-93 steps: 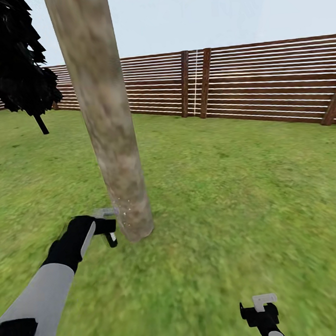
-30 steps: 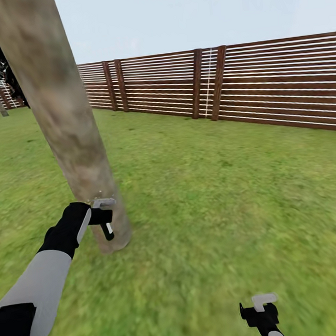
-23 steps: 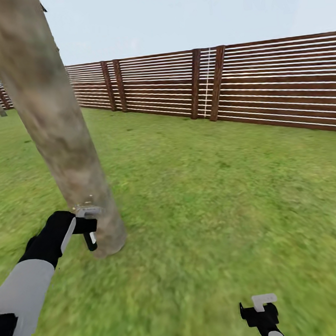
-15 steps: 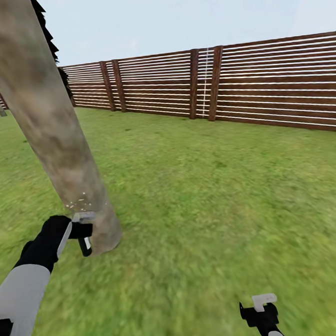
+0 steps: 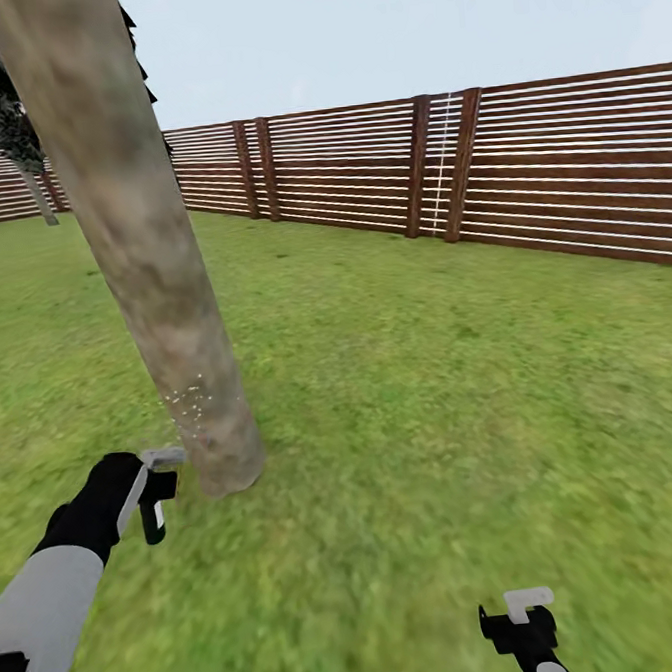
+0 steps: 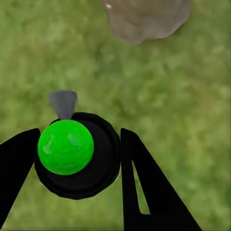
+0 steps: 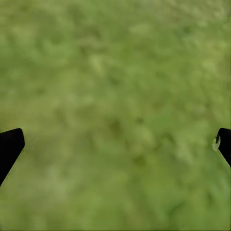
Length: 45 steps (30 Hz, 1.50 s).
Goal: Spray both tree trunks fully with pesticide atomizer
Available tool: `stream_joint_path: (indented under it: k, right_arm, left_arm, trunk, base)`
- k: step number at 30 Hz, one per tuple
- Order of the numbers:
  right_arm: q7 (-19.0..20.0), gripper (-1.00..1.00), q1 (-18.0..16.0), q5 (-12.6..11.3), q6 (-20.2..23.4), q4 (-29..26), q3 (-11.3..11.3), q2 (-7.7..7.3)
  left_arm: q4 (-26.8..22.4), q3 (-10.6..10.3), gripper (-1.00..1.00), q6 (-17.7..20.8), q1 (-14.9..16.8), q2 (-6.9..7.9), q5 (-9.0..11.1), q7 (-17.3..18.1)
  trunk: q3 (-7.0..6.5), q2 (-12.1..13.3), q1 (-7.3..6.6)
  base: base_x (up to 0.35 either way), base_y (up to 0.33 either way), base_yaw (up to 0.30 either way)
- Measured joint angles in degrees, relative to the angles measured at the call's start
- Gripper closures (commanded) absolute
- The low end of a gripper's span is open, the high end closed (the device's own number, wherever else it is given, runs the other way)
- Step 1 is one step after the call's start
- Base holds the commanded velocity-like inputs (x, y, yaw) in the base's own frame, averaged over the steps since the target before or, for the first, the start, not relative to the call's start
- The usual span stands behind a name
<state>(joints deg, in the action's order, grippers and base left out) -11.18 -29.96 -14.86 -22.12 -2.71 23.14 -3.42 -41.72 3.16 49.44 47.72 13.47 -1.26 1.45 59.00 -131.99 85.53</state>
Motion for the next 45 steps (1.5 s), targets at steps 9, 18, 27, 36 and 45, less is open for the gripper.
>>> stream_joint_path:
  k: [9,18,27,36,45]
  right_arm:
    - [-0.02,-1.00,0.00,0.04,-0.03,0.03,0.02,-0.15]
    - [-0.01,-1.00,-0.02,0.04,-0.03,0.03,0.01,0.01]
    - [-0.02,-1.00,0.00,-0.04,-0.02,0.01,0.01,0.00]
    - [-0.01,-1.00,-0.02,0.04,-0.03,0.03,0.01,0.01]
    - [-0.01,-1.00,-0.01,0.04,-0.03,0.02,0.06,0.01]
  left_arm:
    - [6.42,0.28,1.00,-6.72,-0.01,-0.97,-0.83,-0.70]
    - [6.72,0.30,1.00,-6.77,-0.03,-3.23,-0.28,-0.82]
    - [6.13,0.32,1.00,-6.77,-0.02,-3.25,-0.40,-0.89]
    - [6.61,0.43,1.00,-6.85,-1.85,-2.40,0.00,-0.85]
    - [6.11,0.74,1.00,-6.75,-1.70,-1.75,-0.49,-2.67]
  trunk:
    - [0.00,0.00,0.00]
    - [0.00,0.00,-0.01]
    - [0.00,0.00,-0.02]
    - [0.00,0.00,-0.01]
    - [0.00,0.00,-0.02]
  base:
    - [0.131,-0.209,0.003]
    - [0.106,-0.271,0.206]
    - [0.196,-0.232,0.075]
    - [0.122,-0.258,0.261]
    - [0.167,-0.250,0.264]
